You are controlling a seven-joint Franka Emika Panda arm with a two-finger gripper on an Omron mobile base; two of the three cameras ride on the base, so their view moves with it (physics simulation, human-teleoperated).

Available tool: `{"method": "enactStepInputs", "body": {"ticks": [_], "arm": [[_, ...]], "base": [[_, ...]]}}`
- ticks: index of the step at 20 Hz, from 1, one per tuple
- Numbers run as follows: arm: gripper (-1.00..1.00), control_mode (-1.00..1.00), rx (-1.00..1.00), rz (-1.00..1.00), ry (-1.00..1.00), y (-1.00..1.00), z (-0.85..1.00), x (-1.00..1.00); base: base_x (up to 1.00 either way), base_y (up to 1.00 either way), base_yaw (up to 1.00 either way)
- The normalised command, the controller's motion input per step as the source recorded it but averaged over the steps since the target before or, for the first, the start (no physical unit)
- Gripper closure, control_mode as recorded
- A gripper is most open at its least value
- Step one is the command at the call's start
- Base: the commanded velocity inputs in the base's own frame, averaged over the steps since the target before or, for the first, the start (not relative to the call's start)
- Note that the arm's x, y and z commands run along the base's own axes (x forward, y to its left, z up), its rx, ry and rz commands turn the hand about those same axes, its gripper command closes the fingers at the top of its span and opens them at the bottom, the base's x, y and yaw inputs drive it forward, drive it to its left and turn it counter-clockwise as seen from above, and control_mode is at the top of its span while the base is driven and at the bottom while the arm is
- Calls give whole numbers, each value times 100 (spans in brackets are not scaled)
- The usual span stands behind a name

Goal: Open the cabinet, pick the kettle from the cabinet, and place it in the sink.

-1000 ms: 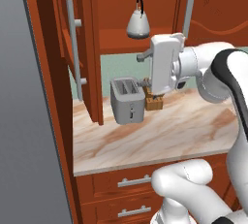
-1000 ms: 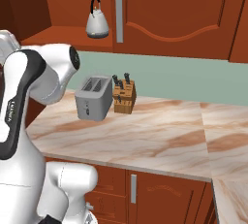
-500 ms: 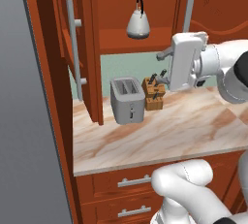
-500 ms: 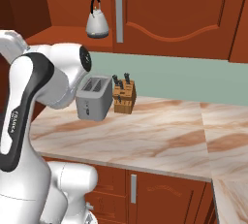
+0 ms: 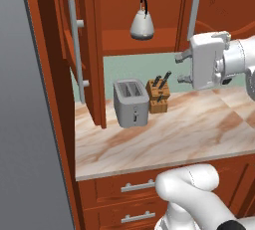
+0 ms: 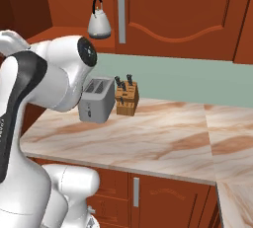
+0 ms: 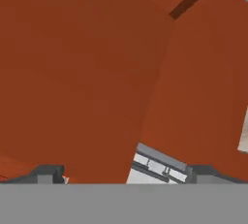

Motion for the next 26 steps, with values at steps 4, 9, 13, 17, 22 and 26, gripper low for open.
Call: {"method": "enactStepInputs", "body": {"ticks": [4, 9, 13, 17, 22, 26], "arm": [[-100, -100, -31, -25, -19, -34, 0, -3], [-100, -100, -24, -36, -11, -29, 0, 0], [-100, -100, -14, -34, -6, -28, 5, 0], [-100, -100, -14, -19, -19, -31, 8, 0], [-100, -100, -22, -10, -26, -30, 7, 0], [-100, -100, -23, -1, -19, -25, 8, 0]], "base": [[0, 0, 0], [0, 0, 0], [0, 0, 0], [0, 0, 0], [0, 0, 0], [0, 0, 0]]}}
